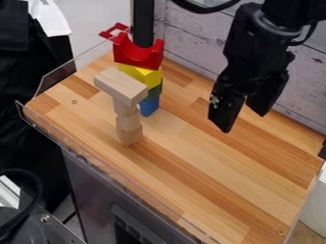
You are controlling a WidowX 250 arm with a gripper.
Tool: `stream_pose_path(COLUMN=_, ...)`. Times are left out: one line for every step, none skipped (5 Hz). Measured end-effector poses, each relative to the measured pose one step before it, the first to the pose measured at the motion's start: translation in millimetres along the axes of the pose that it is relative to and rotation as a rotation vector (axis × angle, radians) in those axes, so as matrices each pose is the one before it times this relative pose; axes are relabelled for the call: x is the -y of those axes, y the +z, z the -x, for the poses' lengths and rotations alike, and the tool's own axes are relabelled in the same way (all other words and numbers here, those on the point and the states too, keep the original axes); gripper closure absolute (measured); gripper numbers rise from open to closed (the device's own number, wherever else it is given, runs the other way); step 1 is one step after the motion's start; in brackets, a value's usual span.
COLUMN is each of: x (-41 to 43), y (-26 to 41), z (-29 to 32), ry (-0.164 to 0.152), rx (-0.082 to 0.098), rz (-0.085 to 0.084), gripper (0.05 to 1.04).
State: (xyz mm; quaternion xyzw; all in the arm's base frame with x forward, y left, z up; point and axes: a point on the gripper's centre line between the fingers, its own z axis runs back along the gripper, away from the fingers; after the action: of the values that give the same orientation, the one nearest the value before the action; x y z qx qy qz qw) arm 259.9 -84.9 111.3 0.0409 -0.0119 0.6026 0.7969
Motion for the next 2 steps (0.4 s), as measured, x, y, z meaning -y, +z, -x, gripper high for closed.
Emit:
stream_pose_path(x=-2.9, y=-8.59, z=0.75, ry=-0.0037, rx=0.0026, rz=-0.0319, gripper=0.084)
stream_pose_path(x=-9.78, y=-0.22, z=-11.88, ry=0.0429, rx=-0.0101, rz=0.0595, gripper=0.084)
